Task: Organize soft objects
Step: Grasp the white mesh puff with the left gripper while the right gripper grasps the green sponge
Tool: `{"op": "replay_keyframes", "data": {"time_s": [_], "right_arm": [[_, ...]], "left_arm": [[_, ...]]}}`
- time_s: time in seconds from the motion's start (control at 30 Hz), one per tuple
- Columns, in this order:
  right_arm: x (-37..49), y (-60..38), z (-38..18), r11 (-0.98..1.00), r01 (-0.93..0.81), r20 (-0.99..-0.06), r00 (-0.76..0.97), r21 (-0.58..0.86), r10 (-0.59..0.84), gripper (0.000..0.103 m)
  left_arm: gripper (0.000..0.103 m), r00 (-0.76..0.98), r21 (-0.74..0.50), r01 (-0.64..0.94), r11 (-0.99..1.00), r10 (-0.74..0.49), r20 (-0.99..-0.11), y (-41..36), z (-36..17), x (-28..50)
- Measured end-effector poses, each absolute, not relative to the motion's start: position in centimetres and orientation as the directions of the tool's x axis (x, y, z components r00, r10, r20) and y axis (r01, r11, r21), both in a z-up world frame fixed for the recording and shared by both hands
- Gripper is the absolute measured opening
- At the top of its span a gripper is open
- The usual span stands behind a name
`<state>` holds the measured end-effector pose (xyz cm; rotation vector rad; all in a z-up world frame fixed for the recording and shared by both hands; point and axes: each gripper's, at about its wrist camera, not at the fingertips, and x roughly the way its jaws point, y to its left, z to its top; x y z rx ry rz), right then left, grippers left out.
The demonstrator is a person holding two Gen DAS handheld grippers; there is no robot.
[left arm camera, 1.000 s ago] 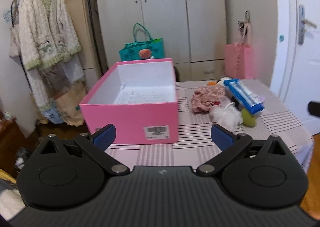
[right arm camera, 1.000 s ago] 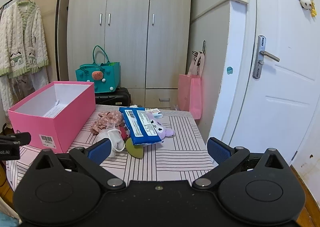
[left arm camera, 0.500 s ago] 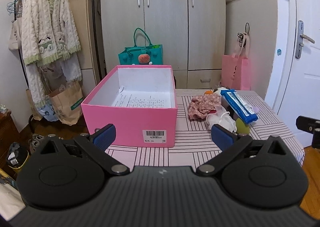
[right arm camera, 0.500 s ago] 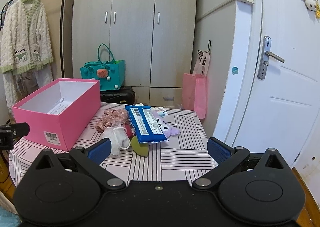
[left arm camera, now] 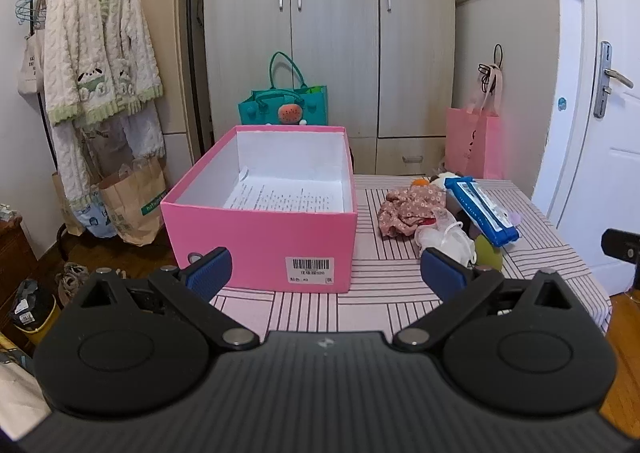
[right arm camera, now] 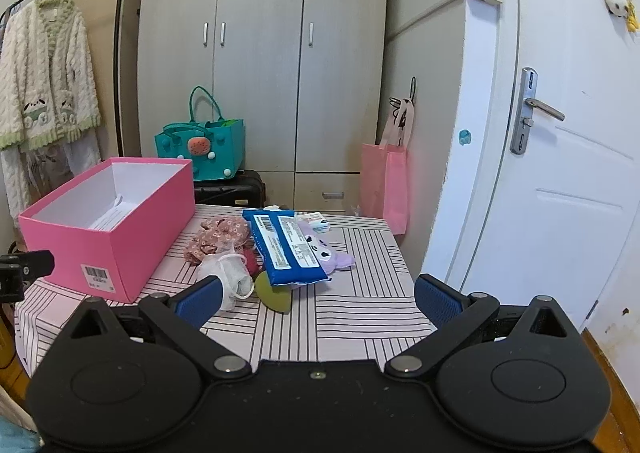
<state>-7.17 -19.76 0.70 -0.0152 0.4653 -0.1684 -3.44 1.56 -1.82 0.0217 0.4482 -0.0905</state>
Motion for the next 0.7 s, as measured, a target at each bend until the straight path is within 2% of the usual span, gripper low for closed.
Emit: {"op": "replay_keyframes", "data": {"time_s": [0.2,0.37,0.53,0.63,0.7], "right_arm": [[-6.9,-20.4,0.5,0.989,0.14,-0.454,0.879,-0.037,-0.142,0.103],[-5.7,-21.6,0.0,0.995,0.101,-0.443,0.893,0.024,-0.08,0.103],[-4.4,-21.9,-0.5,0.994,0.061,-0.309,0.947,-0.096,-0.088,0.103],[-2.6,-22.9,-1.5,0.995,0.048,-0.335,0.939,-0.084,-0.074,0.103],[-1.3,-24.1,-2.6,1.0,0.006,-0.383,0.924,0.005,-0.004,0.101]], "left_arm": [[0.103,0.891,-0.043,0.103,0.994,-0.112,-0.44,1.3,-1.8,-2.5],[0.103,0.888,-0.184,0.197,0.963,-0.255,-0.383,1.9,-1.9,-1.3],[0.103,0.887,-0.129,0.246,0.961,-0.276,-0.371,0.4,-1.1,0.4],[0.101,0.865,-0.13,0.294,0.947,-0.322,-0.385,-0.6,-1.3,1.7],[0.1,0.859,-0.1,0.313,0.945,-0.326,-0.395,-1.8,-1.9,2.5]]}}
